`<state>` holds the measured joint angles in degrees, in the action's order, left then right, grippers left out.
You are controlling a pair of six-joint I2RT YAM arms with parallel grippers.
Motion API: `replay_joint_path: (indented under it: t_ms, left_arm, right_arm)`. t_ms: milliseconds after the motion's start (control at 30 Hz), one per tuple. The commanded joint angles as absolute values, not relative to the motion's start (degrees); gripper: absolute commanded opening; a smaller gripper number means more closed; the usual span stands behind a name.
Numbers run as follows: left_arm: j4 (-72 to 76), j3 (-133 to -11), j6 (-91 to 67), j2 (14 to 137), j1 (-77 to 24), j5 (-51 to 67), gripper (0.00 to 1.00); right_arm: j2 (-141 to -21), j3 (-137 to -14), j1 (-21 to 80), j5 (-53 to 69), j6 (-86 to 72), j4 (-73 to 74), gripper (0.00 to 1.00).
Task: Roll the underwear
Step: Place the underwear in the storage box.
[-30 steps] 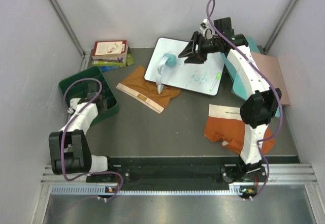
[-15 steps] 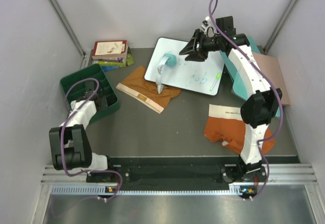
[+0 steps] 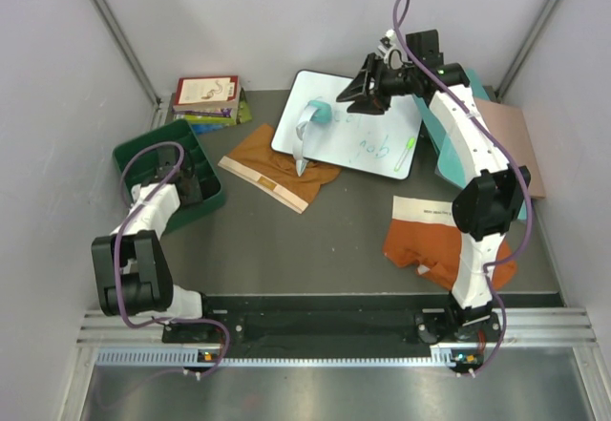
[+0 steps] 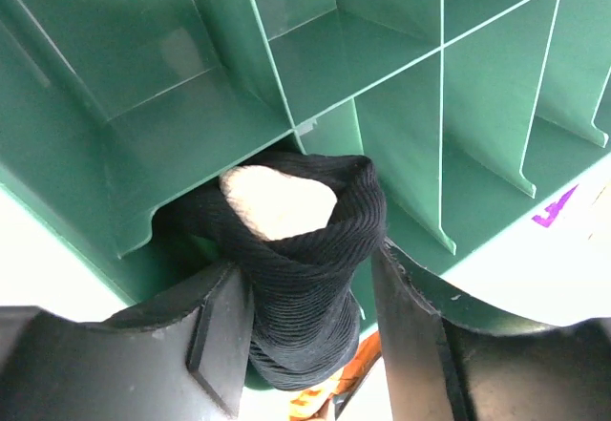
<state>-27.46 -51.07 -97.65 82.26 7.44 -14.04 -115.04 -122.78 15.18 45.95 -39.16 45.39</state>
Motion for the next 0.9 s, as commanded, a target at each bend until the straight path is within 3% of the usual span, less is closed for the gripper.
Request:
replay_joint_path:
  t_ms: [0, 67, 200, 867]
  left_arm:
    - [-37.61, -50.88, -95.89, 83.94, 7.21, -14.85, 0.56]
    - [-38.58, -51.59, -95.63, 83.32, 7.21, -15.55, 0.57]
    - [-38.93, -51.59, -94.4, 80.25, 7.29, -15.21, 0.68]
    - [-48.33, -54.14, -90.97, 69.7, 7.29, -15.56, 0.72]
  right_arm:
    - [-114.0, -123.14, 14.5, 46.93, -39.02, 43.07, 0.53]
    - [-113.82, -122.87, 14.5, 47.11, -38.94, 42.98, 0.53]
    - [-113.64, -122.43, 14.5, 47.37, -38.76, 42.98, 0.53]
    - [-112.85, -119.18, 14.5, 49.31, -38.76, 40.61, 0.53]
